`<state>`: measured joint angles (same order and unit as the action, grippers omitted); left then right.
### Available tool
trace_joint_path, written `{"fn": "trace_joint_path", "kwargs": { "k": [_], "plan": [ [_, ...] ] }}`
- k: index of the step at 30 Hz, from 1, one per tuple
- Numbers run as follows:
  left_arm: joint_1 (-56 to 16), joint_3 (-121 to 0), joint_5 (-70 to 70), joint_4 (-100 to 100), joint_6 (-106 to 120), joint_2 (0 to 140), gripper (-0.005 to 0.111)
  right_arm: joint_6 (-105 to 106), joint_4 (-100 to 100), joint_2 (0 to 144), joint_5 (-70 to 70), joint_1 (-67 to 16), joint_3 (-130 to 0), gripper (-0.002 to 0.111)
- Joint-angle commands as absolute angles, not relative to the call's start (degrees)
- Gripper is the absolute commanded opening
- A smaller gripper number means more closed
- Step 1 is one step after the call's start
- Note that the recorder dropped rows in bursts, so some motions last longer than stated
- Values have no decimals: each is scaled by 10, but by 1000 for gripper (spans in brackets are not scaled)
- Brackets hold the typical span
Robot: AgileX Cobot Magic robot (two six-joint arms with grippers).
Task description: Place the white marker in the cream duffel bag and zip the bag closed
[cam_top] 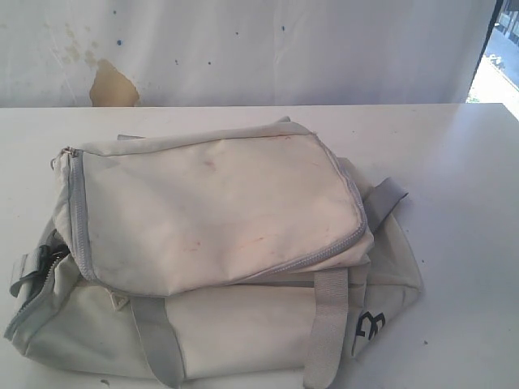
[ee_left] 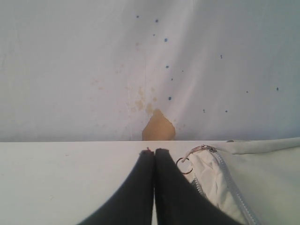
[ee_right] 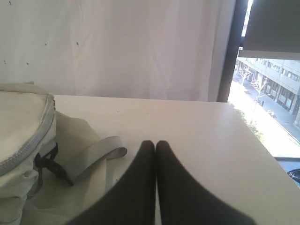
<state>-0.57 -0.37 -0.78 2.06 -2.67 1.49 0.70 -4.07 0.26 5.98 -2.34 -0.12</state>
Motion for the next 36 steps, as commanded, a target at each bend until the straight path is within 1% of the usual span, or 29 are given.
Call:
{"fn": "trace_joint_path", "kwargs": {
  "k": [1, 36],
  "plan": [
    [-7, 0, -8, 18, -28, 18, 0, 6, -41, 0, 62, -22, 0, 0],
    [-7, 0, -8, 18, -28, 0, 0, 4, -41, 0, 63, -22, 0, 0]
  ]
}}
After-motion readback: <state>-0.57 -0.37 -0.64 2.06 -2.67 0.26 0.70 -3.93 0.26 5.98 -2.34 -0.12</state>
